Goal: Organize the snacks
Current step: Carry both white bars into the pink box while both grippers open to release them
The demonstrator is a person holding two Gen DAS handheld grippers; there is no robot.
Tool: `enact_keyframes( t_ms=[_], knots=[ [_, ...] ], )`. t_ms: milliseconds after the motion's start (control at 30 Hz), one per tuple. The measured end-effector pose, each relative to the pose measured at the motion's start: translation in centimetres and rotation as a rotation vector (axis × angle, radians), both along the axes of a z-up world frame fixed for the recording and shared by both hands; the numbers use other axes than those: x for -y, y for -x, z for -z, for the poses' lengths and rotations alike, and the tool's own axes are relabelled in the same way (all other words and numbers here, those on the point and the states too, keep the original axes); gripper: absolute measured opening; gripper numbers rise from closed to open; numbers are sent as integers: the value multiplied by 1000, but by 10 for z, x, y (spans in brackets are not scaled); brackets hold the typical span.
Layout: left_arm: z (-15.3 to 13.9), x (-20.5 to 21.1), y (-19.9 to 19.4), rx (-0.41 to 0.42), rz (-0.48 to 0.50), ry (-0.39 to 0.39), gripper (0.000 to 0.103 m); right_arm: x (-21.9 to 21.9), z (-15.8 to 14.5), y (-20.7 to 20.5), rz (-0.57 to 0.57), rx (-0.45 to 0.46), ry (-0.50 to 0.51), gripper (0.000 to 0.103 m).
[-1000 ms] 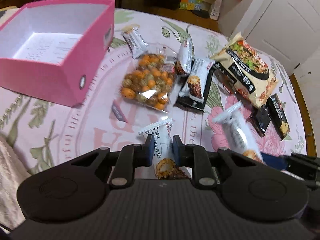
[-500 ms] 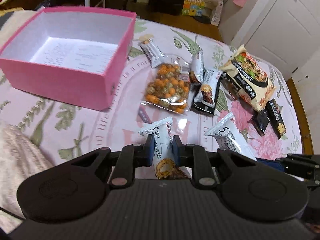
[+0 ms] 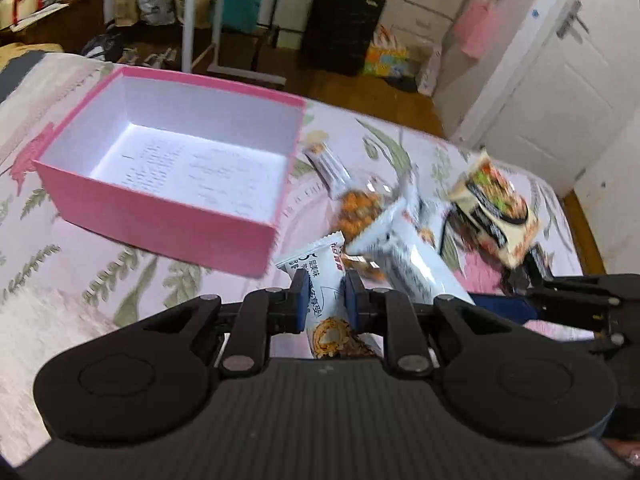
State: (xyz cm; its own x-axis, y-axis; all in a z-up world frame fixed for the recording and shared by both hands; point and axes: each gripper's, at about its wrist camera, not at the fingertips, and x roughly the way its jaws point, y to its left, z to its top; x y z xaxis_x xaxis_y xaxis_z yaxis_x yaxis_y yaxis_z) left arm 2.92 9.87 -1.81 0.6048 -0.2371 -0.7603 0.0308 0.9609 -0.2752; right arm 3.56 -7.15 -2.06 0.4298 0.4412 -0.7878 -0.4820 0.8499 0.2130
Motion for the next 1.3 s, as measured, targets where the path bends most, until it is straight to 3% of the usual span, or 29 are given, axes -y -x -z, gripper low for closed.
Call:
enact_keyframes(
  t_ms=[233, 433, 800, 1133, 1267, 1300],
  knots=[
    [-8, -45, -34, 47, -56, 57, 18, -49, -6, -54, -62, 37, 29, 35],
    [4, -70, -92, 42, -124, 99, 17, -89, 7, -111, -102, 69, 110, 34],
    [93, -101, -197, -137, -220, 120, 17, -144, 76, -189, -88, -14, 241, 34],
    [127, -99, -216, -195, -237, 166, 18, -161, 92, -193, -93, 42, 340, 37],
    [127, -106, -210, -188, -245, 192, 27, -154, 83, -181, -83, 88, 322, 52],
    [124, -107, -206, -175, -242, 182, 36, -148, 76, -174, -71, 93, 292, 52]
  ],
)
